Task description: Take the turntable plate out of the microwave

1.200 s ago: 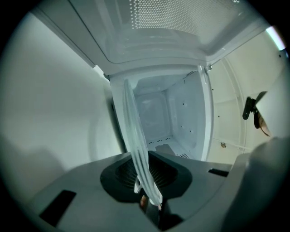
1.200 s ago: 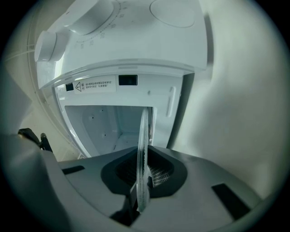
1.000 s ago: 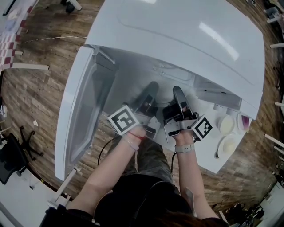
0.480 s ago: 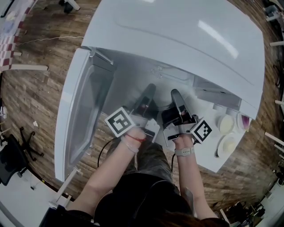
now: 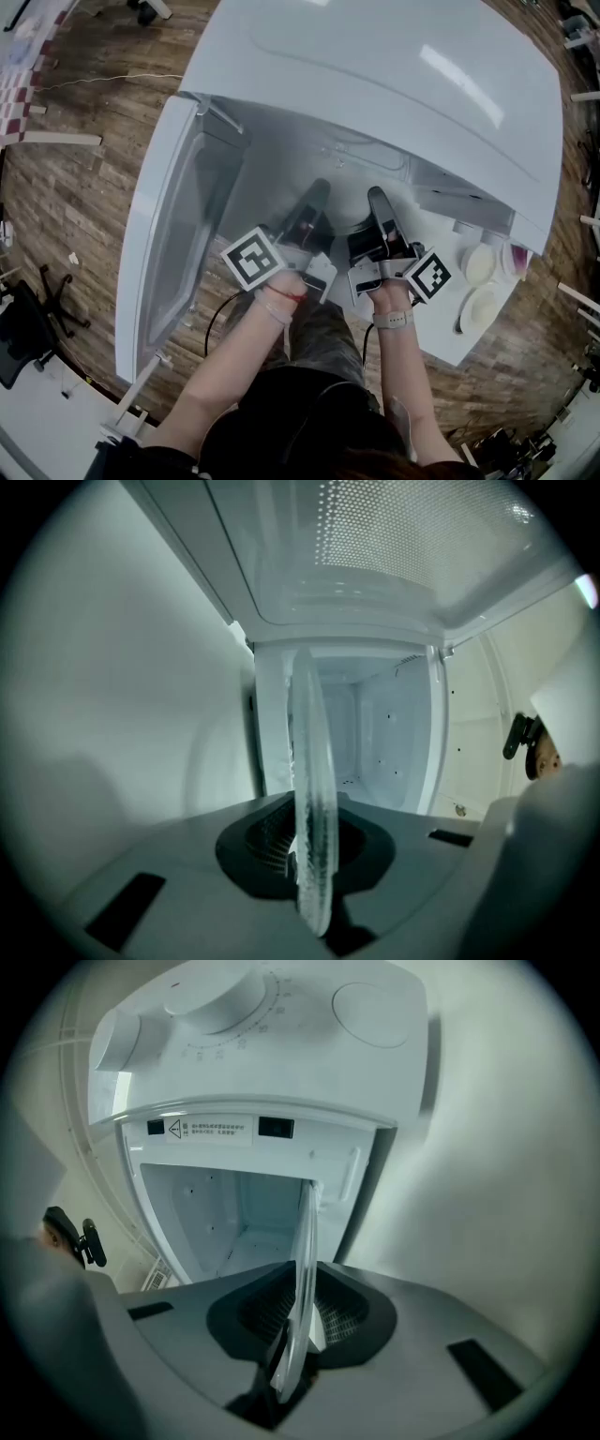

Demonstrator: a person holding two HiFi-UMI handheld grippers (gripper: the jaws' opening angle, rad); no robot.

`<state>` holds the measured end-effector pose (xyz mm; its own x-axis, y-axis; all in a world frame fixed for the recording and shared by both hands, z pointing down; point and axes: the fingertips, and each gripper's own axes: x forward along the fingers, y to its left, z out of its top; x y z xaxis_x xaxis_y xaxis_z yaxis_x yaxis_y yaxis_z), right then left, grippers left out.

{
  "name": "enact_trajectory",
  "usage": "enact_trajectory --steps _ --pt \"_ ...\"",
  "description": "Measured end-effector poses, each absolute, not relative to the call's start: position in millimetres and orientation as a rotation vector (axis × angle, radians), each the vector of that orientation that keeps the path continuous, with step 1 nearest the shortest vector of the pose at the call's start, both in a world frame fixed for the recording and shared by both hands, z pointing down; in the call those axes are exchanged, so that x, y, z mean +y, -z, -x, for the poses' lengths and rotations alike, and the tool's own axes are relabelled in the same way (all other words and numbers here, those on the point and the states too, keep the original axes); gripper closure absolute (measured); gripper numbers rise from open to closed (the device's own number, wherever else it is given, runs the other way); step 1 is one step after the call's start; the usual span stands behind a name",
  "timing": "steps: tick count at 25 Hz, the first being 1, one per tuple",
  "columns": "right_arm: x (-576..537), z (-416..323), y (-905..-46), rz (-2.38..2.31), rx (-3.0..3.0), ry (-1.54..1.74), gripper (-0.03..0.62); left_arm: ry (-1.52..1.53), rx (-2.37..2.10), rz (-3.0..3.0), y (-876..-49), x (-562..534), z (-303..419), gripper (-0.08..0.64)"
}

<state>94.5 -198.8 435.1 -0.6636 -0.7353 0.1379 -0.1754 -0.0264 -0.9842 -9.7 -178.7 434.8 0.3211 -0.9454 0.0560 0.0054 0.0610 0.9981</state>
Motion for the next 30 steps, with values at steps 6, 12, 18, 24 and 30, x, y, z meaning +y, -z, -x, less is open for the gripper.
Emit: enact_trajectory --steps 6,12,18,24,30 --pt "-220 -101 -436 0.964 1.799 1.708 0.525 0.935 -0.97 -1.294 -435 -178 10 0.528" --pt "-225 -102 -438 0.959 1.799 1.709 0.534 0.95 -0.963 -1.296 -434 -179 11 0.528" --pt "-224 -99 -429 0.887 1.794 1.667 0.549 0.978 -0.986 -1.292 -434 -175 14 0.528" --pt "-214 -99 -428 0.871 1.829 1.645 0.549 0.98 -1.009 -1.305 -435 -164 14 0.526" --pt "-211 -95 -425 0.834 1.857 1.645 0.549 0.999 -1.03 -1.312 -434 -159 16 0.526"
